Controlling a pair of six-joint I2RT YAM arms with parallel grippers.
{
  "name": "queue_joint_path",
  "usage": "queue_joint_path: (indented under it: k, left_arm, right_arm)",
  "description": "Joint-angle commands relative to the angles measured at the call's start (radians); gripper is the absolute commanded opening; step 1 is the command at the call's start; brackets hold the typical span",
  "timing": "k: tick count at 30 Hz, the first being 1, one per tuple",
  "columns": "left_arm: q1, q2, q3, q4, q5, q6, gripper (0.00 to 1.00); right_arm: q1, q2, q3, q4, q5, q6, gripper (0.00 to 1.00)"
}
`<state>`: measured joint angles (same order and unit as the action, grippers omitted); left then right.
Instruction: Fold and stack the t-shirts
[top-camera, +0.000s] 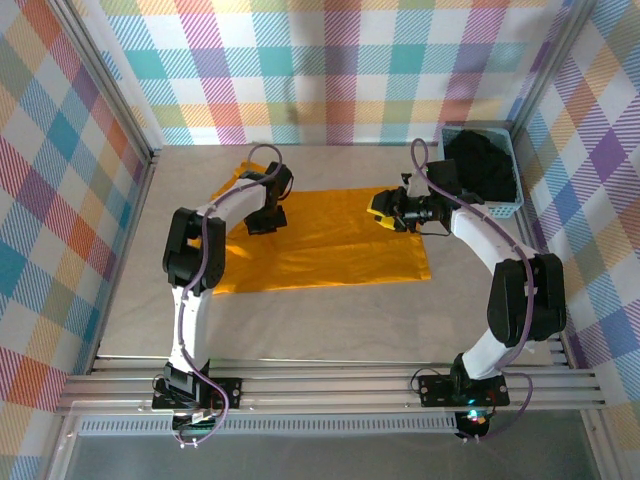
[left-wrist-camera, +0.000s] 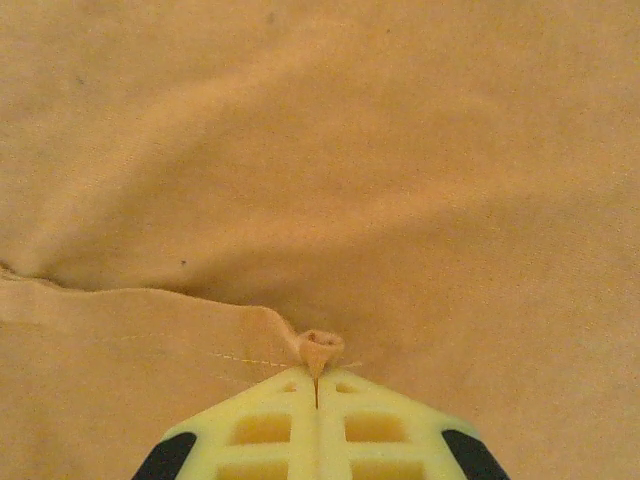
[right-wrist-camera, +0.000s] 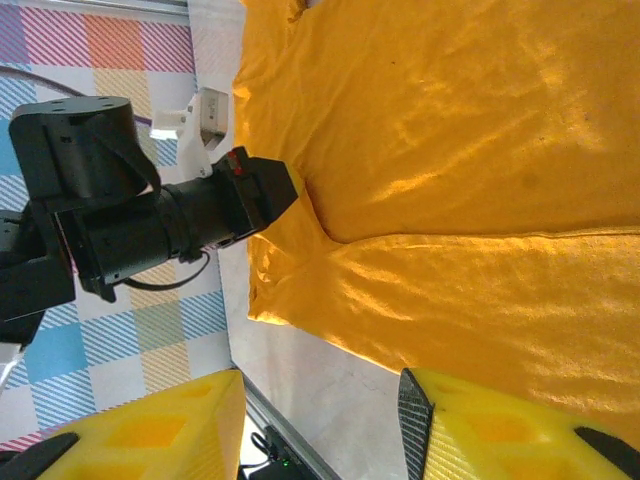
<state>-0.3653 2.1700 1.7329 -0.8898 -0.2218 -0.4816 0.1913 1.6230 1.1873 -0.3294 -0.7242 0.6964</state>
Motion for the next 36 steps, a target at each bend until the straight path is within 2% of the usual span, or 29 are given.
queue_joint_path:
  k: [1, 19, 31, 34, 36]
  left_arm:
    - [-0.018, -0.057, 0.013, -0.034, -0.036, 0.004, 0.00]
    - [-0.097, -0.029, 0.030, 0.004, -0.018, 0.081, 0.00]
    - [-0.142, -0.025, 0.002, 0.048, 0.062, 0.108, 0.00]
    - [-0.150, -0.018, 0.002, 0.039, 0.057, 0.112, 0.03]
    - [-0.150, -0.015, 0.000, 0.022, 0.030, 0.100, 0.09]
  right_arm:
    - [0.005, 0.018, 0.027, 0.019, -0.032, 0.003, 0.46]
    - [0.005, 0.029, 0.032, 0.007, -0.039, -0.001, 0.45]
    - [0.004, 0.051, 0.040, -0.009, -0.034, -0.008, 0.46]
    - [0.005, 0.057, 0.040, -0.012, -0.040, -0.008, 0.46]
    - [0.005, 0.061, 0.041, -0.014, -0.041, -0.008, 0.45]
